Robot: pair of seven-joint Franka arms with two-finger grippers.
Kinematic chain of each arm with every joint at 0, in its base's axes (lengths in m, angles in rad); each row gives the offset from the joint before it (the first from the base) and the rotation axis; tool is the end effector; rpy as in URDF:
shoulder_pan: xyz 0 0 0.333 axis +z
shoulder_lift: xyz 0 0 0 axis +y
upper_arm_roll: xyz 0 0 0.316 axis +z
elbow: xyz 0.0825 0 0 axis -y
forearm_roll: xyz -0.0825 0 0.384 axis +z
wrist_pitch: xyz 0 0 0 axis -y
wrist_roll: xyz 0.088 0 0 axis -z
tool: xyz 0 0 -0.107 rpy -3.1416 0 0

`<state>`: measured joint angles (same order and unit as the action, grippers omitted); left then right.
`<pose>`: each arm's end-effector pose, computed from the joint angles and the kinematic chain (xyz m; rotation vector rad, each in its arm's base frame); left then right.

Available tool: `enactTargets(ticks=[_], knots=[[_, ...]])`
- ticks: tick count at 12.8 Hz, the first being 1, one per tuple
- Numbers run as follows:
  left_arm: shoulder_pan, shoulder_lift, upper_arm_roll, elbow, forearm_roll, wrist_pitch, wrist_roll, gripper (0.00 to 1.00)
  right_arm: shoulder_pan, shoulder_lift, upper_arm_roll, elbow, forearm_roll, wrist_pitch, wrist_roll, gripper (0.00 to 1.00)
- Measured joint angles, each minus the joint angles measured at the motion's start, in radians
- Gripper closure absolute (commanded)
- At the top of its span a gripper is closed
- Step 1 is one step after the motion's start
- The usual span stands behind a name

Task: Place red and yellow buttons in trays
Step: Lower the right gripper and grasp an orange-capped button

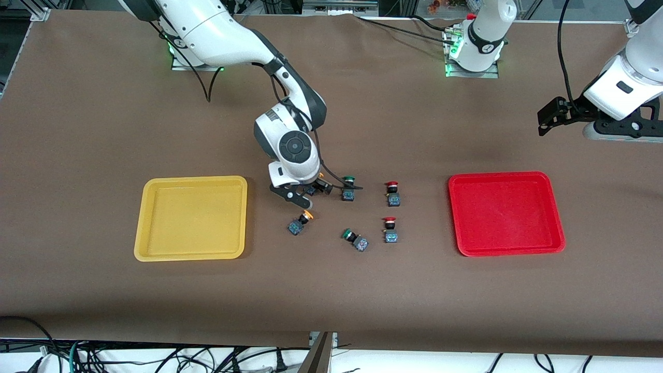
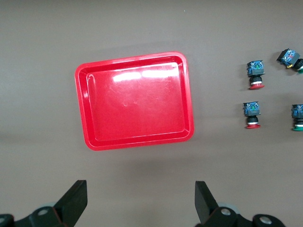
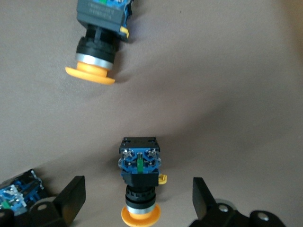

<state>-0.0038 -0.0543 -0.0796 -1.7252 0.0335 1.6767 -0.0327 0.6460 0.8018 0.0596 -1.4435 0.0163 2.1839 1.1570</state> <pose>0.5425 -0.0431 0.5902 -3.1032 0.0839 -0.0121 0.5505 0.4598 0.2067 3.0355 -0.7397 -0.1269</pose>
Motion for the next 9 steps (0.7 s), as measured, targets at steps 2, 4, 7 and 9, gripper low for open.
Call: enactTargets(ticks=[2,4,7,9], knots=[[0.000,0.000,0.000,0.000,0.000,0.000,0.000,0.00,0.001,0.006,-0.001,-0.022,0.000,0.040,0.000,0.00],[0.000,0.000,0.000,0.000,0.000,0.000,0.000,0.00,0.001,0.009,-0.004,-0.035,0.000,0.068,0.000,0.27],[0.000,0.000,0.000,0.000,0.000,0.000,0.000,0.00,0.001,0.016,-0.005,-0.036,0.000,0.088,0.000,0.78],[0.000,0.000,0.000,0.000,0.000,0.000,0.000,0.00,0.001,0.020,-0.006,-0.037,0.000,0.093,0.000,1.00]])
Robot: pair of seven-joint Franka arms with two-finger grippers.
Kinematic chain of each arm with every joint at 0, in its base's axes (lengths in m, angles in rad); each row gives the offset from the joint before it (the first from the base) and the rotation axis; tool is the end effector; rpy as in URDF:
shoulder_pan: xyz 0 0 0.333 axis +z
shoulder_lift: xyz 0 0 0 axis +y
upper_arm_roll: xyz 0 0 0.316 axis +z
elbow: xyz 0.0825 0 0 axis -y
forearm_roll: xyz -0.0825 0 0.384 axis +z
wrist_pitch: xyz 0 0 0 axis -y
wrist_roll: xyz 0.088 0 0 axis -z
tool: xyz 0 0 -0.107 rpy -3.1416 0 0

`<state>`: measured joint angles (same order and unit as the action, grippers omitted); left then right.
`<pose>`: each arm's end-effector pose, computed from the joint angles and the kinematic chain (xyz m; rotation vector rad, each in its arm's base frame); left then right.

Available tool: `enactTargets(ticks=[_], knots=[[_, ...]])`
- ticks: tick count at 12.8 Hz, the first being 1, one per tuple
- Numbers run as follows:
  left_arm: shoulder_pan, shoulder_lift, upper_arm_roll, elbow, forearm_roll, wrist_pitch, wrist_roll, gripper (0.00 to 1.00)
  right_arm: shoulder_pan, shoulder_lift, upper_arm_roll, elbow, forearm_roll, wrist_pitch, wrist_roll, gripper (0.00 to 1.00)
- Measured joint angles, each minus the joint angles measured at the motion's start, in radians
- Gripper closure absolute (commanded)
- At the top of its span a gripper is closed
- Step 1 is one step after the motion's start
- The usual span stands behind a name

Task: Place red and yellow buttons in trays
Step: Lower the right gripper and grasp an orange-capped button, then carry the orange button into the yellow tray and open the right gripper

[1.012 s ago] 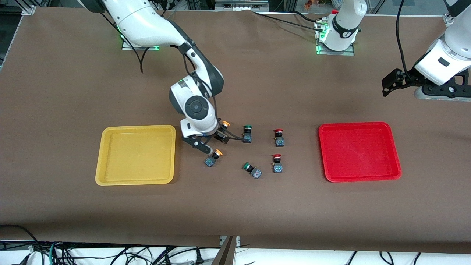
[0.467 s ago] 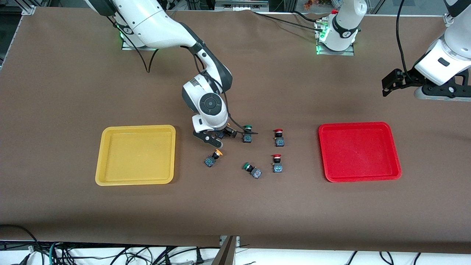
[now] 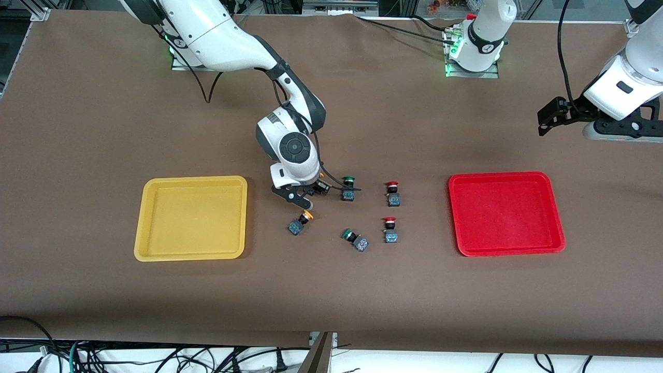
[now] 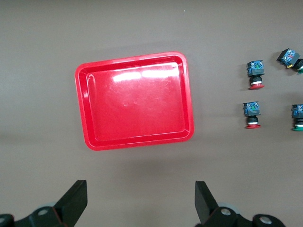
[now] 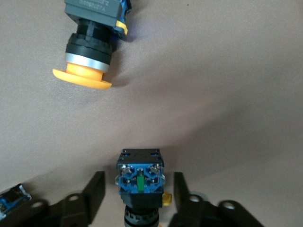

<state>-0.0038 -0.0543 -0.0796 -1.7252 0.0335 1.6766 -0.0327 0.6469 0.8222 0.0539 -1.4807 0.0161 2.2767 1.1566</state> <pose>0.5425 -0.0431 0.5902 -3.1032 0.0839 -0.0119 0.5494 0.4556 0.1837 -3.0387 0.7486 0.0886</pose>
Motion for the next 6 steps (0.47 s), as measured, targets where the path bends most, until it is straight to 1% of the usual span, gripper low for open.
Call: enactTargets(ticks=[4,6], knots=[[0.000,0.000,0.000,0.000,0.000,0.000,0.000,0.00,-0.006,-0.012,-0.010,0.010,-0.001,-0.001,-0.041,1.00],[0.000,0.000,0.000,0.000,0.000,0.000,0.000,0.00,-0.046,-0.072,-0.021,0.029,0.000,-0.094,-0.117,1.00]])
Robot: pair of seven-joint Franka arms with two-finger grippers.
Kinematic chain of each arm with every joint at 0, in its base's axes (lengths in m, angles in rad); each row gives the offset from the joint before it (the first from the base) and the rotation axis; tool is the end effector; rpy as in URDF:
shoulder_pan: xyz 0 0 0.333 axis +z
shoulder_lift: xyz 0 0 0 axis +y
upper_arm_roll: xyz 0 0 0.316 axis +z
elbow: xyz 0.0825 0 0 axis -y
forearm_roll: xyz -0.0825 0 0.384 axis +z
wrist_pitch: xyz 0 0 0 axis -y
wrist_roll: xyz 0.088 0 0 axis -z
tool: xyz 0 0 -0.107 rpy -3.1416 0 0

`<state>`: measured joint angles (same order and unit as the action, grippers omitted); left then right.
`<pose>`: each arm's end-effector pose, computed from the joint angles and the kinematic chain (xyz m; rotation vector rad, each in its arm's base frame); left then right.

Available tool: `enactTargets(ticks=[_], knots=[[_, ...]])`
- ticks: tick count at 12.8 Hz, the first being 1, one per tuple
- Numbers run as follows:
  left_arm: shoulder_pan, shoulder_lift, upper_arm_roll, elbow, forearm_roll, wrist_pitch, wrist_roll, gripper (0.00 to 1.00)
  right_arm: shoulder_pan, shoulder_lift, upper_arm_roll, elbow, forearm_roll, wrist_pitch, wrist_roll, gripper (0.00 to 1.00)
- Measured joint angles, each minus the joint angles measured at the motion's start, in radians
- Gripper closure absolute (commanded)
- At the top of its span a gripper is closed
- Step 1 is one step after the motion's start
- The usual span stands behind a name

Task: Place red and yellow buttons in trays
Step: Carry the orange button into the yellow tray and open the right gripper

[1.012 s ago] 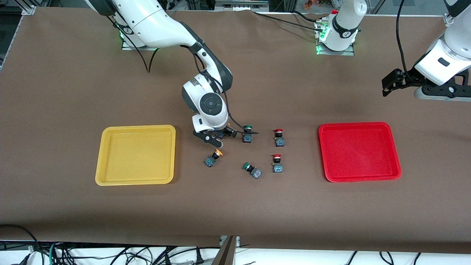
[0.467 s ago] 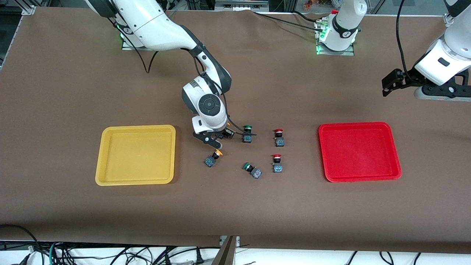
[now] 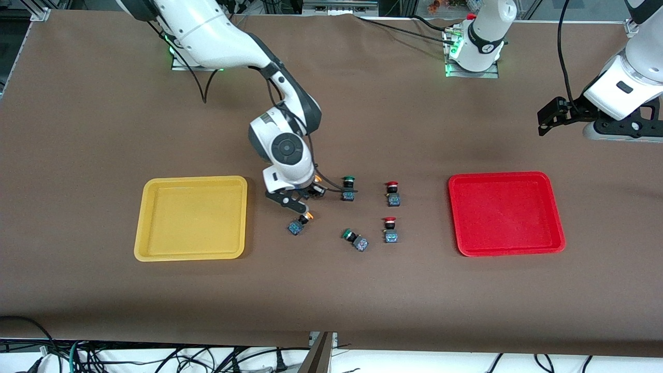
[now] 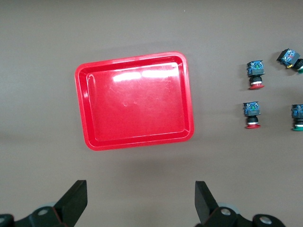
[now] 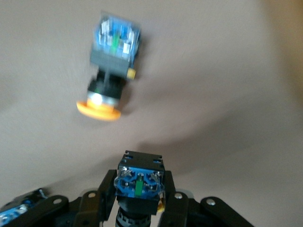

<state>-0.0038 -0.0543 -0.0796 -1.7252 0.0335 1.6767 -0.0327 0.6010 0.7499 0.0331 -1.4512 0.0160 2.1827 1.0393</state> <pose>0.5425 -0.0431 0.5902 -3.1032 0.0839 -0.0121 0.5827 0.4240 0.2400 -3.0607 0.6575 0.0604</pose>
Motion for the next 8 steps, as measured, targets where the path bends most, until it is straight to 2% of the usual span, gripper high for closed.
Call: enactTargets(ticks=[4,6,8], knots=[[0.000,0.000,0.000,0.000,0.000,0.000,0.000,0.00,-0.168,-0.170,-0.005,0.006,0.002,-0.257,-0.281,1.00],[0.000,0.000,0.000,0.000,0.000,0.000,0.000,0.00,-0.273,-0.198,-0.009,-0.001,0.003,-0.326,-0.447,1.00],[0.000,0.000,0.000,0.000,0.000,0.000,0.000,0.00,-0.389,-0.187,-0.013,-0.017,0.003,-0.334,-0.598,1.00]])
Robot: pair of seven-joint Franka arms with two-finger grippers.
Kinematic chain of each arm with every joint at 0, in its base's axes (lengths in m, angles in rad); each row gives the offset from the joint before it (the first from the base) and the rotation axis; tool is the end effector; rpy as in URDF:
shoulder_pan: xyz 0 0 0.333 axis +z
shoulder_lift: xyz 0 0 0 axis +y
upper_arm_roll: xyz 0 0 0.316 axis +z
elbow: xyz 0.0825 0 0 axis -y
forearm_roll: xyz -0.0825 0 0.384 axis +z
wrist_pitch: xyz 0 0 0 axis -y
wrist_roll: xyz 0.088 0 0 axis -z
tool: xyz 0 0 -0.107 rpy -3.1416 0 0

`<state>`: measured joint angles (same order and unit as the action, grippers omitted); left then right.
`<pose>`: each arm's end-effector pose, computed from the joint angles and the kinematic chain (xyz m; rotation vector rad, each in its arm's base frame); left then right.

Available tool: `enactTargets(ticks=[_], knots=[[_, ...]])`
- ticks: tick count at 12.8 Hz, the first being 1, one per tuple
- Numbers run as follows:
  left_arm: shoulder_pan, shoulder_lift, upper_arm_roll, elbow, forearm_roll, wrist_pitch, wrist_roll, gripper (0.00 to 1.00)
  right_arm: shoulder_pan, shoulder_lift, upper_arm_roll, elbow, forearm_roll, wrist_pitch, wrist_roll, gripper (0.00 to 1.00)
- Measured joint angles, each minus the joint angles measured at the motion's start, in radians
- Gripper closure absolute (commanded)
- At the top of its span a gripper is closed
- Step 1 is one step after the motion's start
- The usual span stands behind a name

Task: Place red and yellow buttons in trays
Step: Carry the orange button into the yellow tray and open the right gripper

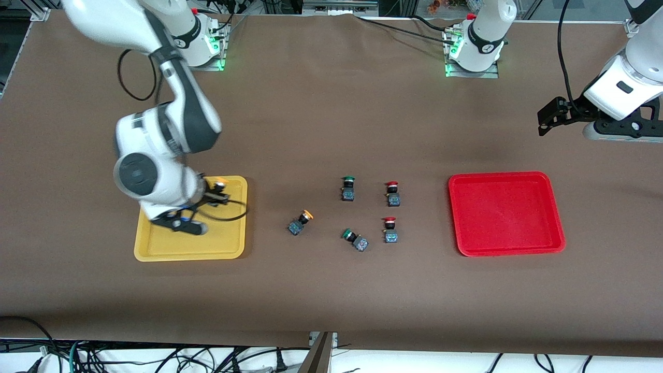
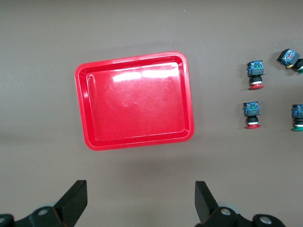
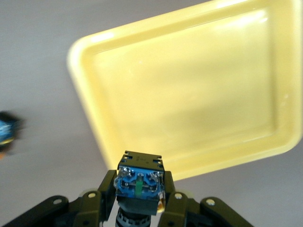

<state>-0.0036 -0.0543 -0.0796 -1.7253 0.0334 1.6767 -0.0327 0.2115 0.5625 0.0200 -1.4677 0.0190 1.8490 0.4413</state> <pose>0.5425 -0.0430 0.5902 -3.1033 0.0836 -0.0119 0.6682 0.1568 0.3390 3.0778 -0.3380 -0.2801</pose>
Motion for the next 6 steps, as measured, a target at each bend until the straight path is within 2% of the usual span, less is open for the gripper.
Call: enactTargets(ticks=[3,6], knots=[[0.000,0.000,0.000,0.000,0.000,0.000,0.000,0.00,-0.151,0.069,-0.002,-0.021,0.000,0.046,-0.129,1.00],[0.000,0.000,0.000,0.000,0.000,0.000,0.000,0.00,-0.239,0.165,-0.002,-0.039,0.000,0.131,-0.219,1.00]])
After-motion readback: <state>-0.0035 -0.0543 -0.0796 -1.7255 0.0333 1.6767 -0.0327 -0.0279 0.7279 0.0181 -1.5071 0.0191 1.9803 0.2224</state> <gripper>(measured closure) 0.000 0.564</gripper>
